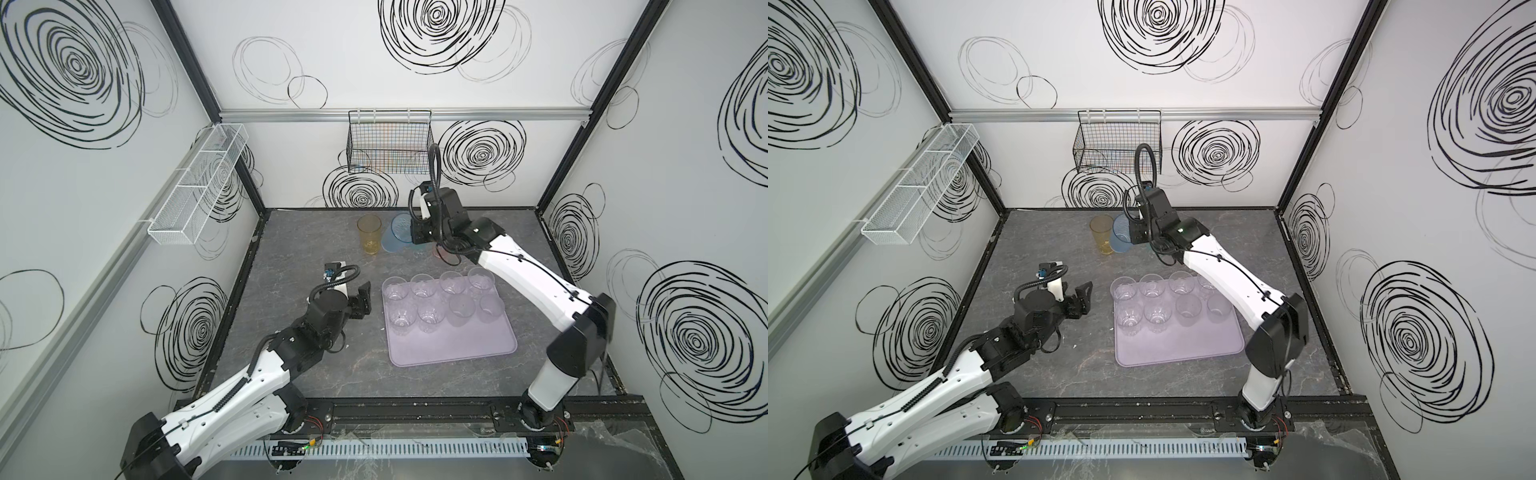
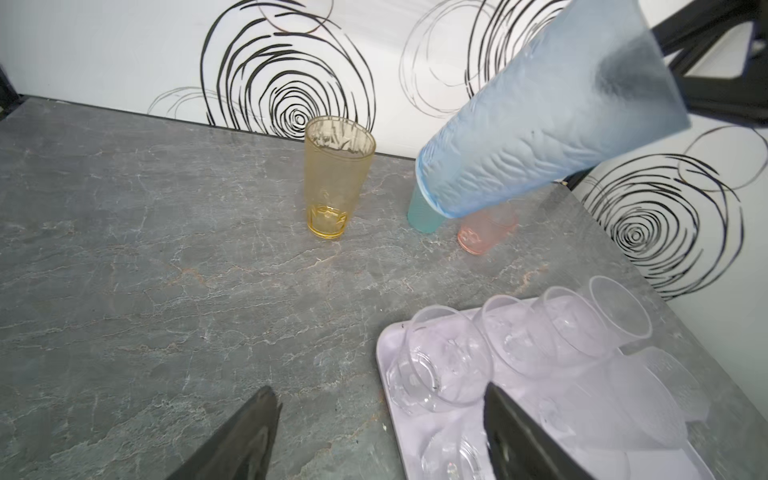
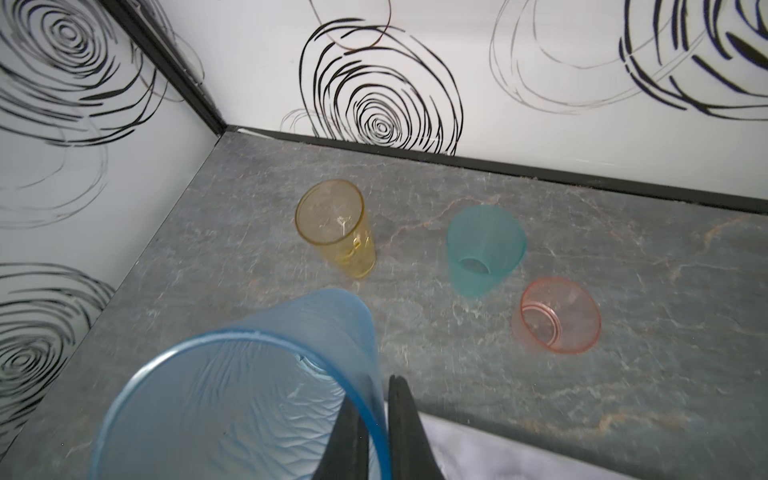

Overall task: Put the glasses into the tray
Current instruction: 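Lift the blue textured cup off the table with the right gripper, then carry the blue cup to the tray edge nearest the robot and lower it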

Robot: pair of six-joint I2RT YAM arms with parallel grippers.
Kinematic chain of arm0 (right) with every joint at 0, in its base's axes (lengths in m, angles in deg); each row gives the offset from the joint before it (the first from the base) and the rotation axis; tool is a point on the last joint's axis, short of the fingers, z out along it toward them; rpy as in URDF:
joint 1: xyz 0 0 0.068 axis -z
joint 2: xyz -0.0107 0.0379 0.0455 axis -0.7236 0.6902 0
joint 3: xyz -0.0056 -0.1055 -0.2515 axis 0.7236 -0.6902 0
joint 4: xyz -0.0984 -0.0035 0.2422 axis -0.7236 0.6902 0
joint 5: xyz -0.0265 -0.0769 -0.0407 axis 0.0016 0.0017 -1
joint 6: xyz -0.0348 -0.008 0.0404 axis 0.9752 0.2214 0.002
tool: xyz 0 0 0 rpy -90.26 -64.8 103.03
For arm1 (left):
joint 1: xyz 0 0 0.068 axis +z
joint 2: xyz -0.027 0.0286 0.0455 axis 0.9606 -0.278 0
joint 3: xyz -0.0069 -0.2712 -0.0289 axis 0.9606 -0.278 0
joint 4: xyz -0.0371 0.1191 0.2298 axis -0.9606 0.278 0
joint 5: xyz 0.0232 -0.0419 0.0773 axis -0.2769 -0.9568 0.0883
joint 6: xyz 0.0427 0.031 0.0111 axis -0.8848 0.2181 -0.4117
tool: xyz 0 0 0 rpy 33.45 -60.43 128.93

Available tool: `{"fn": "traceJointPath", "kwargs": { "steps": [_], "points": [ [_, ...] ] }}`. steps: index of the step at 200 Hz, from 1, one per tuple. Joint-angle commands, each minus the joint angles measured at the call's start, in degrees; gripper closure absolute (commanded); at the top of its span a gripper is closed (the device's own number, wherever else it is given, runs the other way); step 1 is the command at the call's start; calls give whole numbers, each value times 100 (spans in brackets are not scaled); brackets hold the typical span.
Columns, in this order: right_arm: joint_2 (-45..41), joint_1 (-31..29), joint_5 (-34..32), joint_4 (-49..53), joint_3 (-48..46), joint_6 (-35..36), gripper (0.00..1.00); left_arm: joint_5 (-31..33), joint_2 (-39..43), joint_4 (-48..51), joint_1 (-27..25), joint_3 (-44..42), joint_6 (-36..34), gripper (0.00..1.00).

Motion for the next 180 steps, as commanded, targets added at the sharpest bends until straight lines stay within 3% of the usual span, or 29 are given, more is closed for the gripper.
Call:
{"fn": "traceJointPath", "kwargs": {
  "steps": [1,38,94,136,180],
  "points": [
    [-891,-205,82,-168,-764,-273,100,619,293,692,-310,284,-65,19],
    [-1970,-538,364,88,-2129,-641,100,723,656,1288,-706,364,238,19],
    [-2744,-1344,291,1101,-2944,-1207,100,919,618,1229,-1401,143,884,18],
    [-2837,-2166,56,1439,-3214,-1682,100,976,300,852,-1742,-22,1039,17],
    [-2670,-2355,-294,1071,-3729,-1767,100,1051,167,588,-1843,-163,1040,17]
  ]
}}
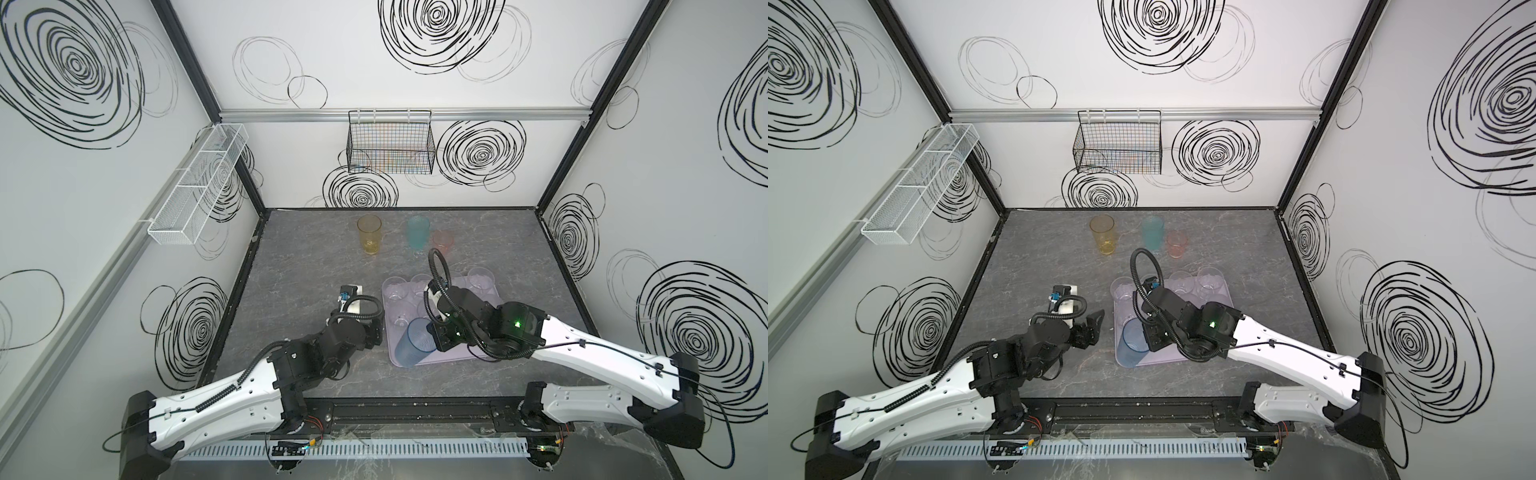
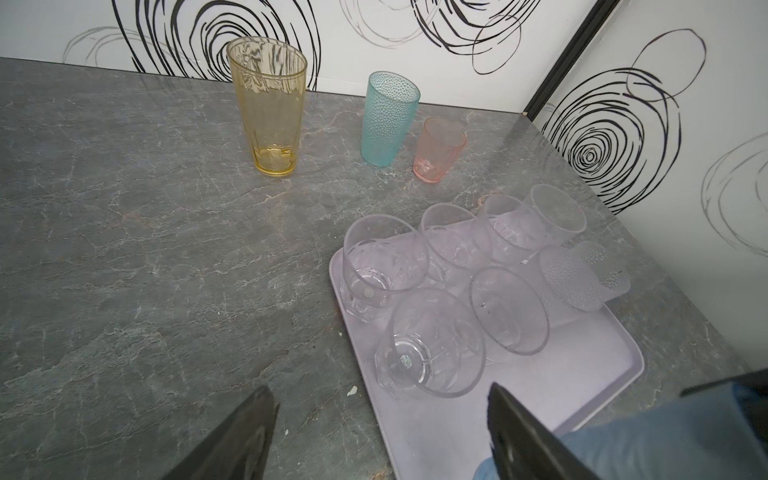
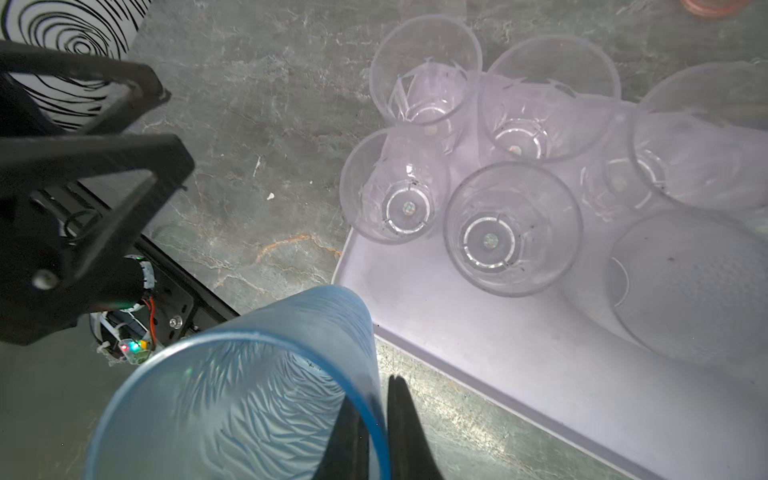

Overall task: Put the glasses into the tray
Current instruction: 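Carry the blue cup to the tray edge nearest the robot and lower it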

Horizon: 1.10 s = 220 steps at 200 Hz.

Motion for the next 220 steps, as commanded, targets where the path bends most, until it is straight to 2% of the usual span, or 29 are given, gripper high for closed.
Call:
{"fn": "traceJointPath", "kwargs": {
  "steps": [1,40,87,144,165,198,220],
  "points": [
    [73,-49,-420,-145,-232,-215,100,216,-45,-392,-35,-91,111,17],
    [539,-49,-580,-404,-208,-133,100,262,-73,-426,-36,-208,81,16],
    [1224,-91,-755,-208,83,-76,100,297,-29,-507,-27,-367,111,16],
    [1614,-282,-754,-488,133,-137,99,324,6,-503,0,-415,89,15],
    [1593,-279,-619,-496,172,-118,93,344,46,-514,22,-451,80,15],
    [1376,-53,-48,-377,315,-93,65,367,76,-494,51,-459,80,15],
    [1184,118,433,-362,519,101,54,465,125,-374,141,-404,89,15]
  ]
}}
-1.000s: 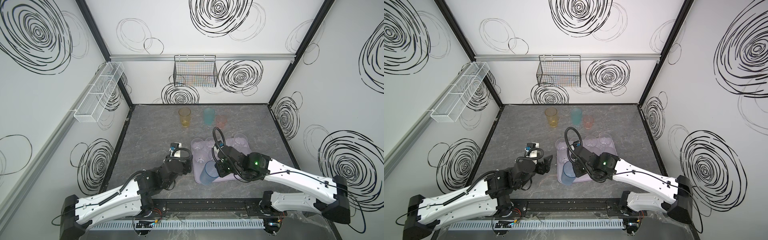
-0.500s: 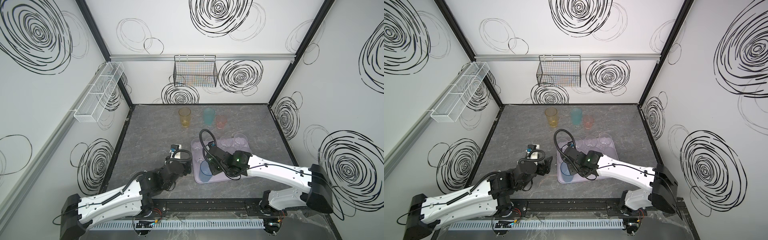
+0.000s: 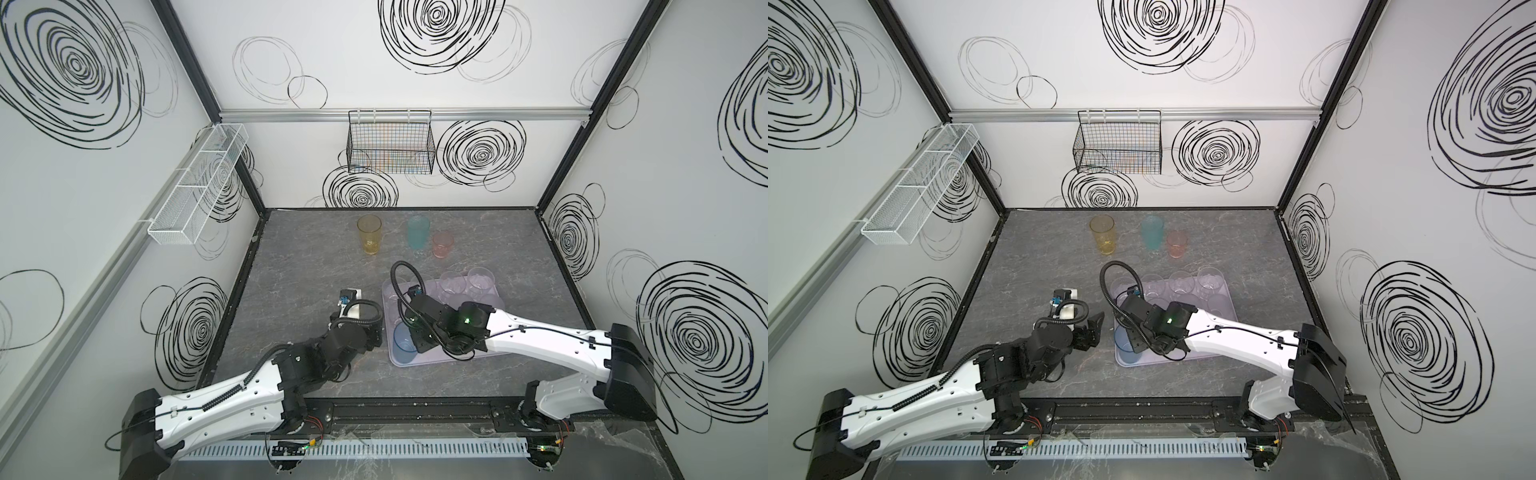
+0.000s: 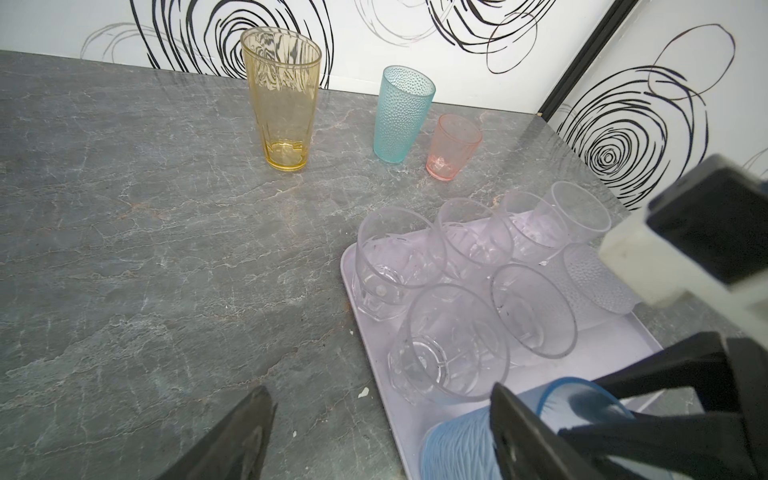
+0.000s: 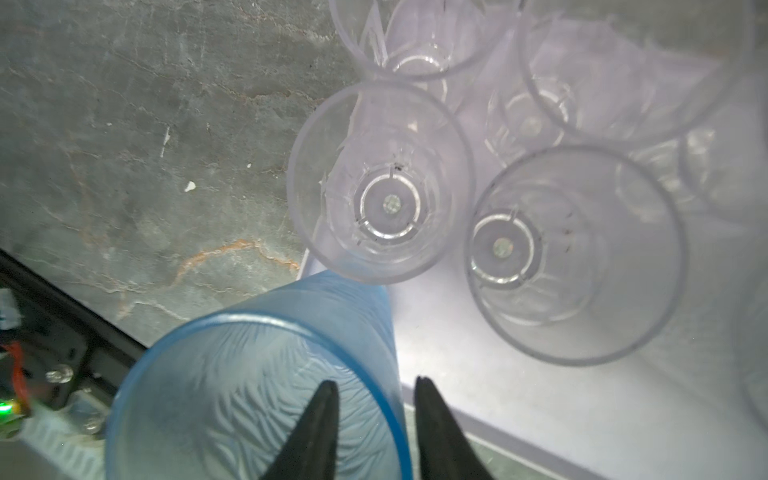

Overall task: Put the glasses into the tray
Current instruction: 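Carry the blue cup to the tray edge nearest the robot and lower it, then release the blue cup and move the right gripper to the yellow cup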

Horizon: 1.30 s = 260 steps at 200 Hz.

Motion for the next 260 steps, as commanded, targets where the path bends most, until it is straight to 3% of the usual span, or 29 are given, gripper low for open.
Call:
{"fn": "traceJointPath", "kwargs": {
  "steps": [1,40,73,89,96,131,164,208,260],
  "points": [
    [-286,184,548,146,356,135,54,248,107,-45,117,-19,65,15],
    [-536,855,932,183,729,475,48,239,316,98,439,37,6,14],
    [-671,1477,820,-571,883,933,46,-2,450,-30,926,101,-302,11],
    [-346,1841,814,-831,1017,1023,46,-277,376,-174,1286,135,-460,0],
    [-195,1948,725,-966,1052,1034,46,-479,345,-327,1487,89,-479,4],
    [714,2260,463,-1876,1338,1024,46,-1918,80,-1138,2832,-72,-645,4],
    [1809,2418,459,-2195,2189,963,45,-2454,-582,-1453,3619,169,-835,4],
    [3197,2577,746,-2207,3688,680,44,-2520,-1245,-1988,3945,284,-674,3],
    [4774,2727,749,-1726,5793,558,43,-2541,-1672,-2260,3898,449,-556,1]
  ]
}}
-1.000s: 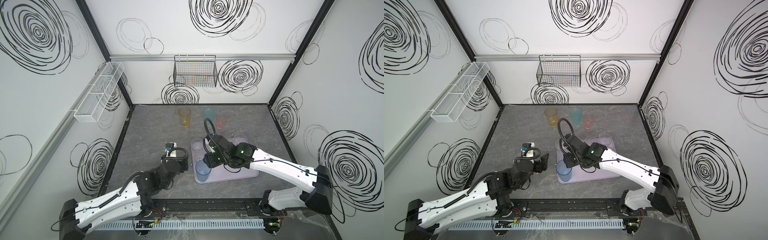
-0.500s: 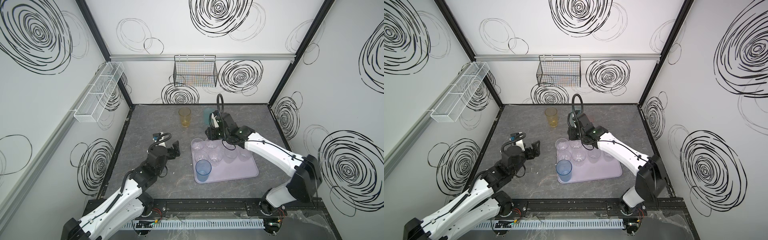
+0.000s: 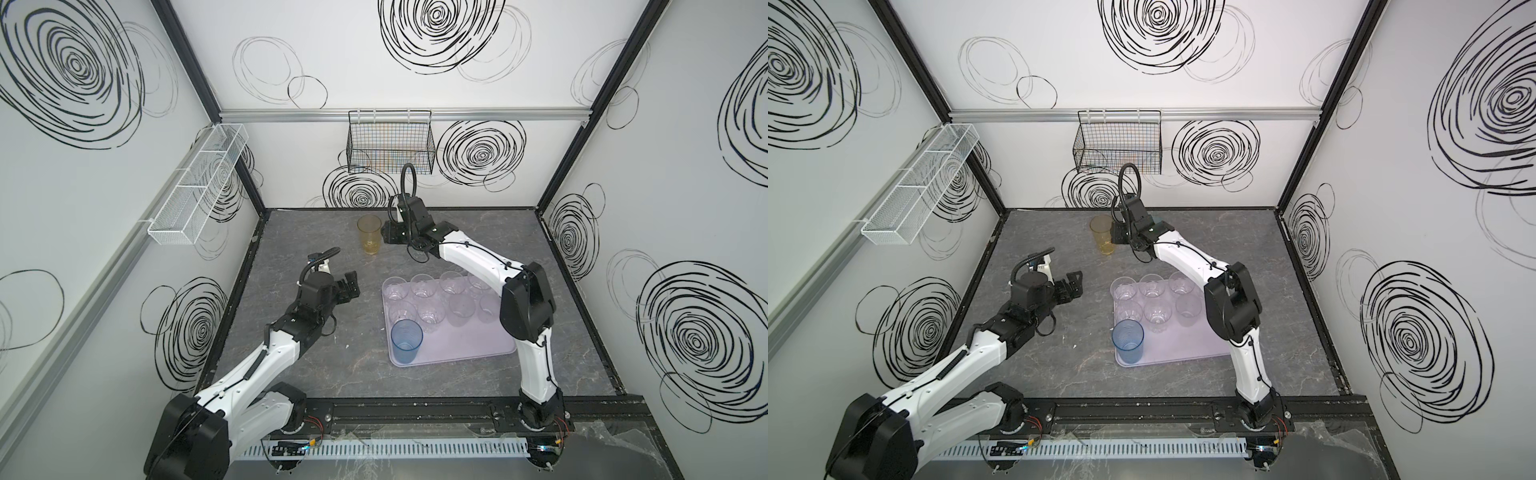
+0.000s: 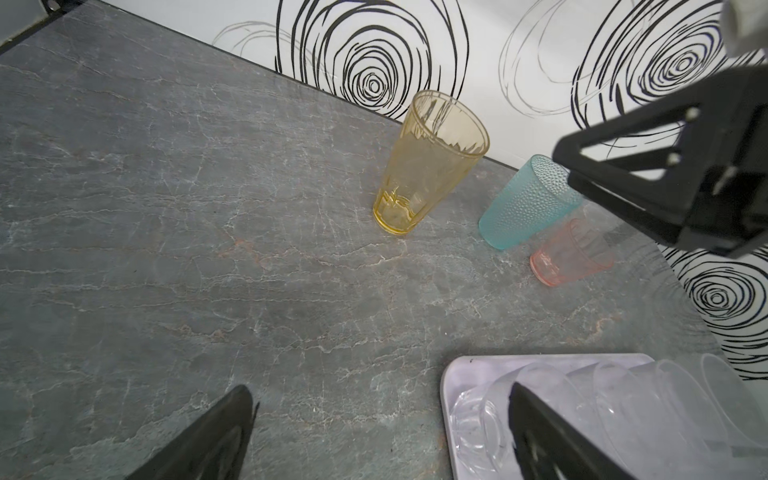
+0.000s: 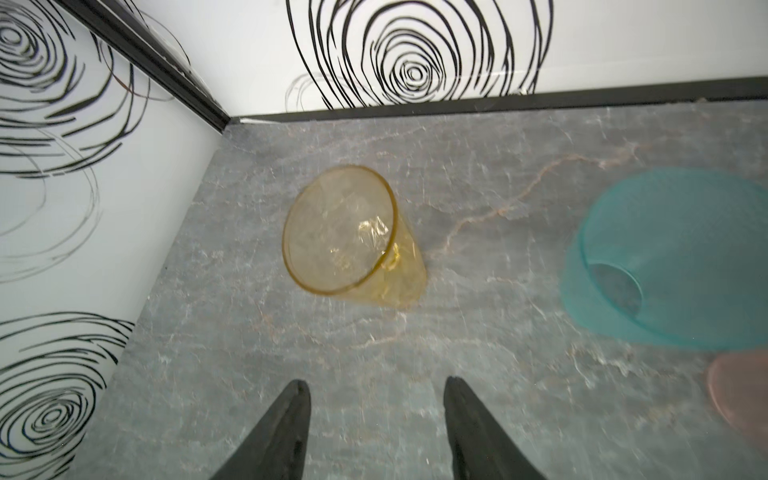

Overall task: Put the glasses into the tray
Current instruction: 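Release the blue cup and move the right gripper to the yellow cup, then lower the right gripper onto the yellow cup's rim and close it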

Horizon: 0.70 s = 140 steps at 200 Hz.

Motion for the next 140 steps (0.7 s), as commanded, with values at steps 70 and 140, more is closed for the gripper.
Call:
{"fn": "traceJointPath", "kwargs": {
  "steps": [70,140],
  "points": [
    [2036,300,435,635,2789,12,46,220,-368,-994,-173,9,127,1],
    [2291,499,625,465,2802,97,56,338,-892,-1200,-614,15,139,1]
  ]
}}
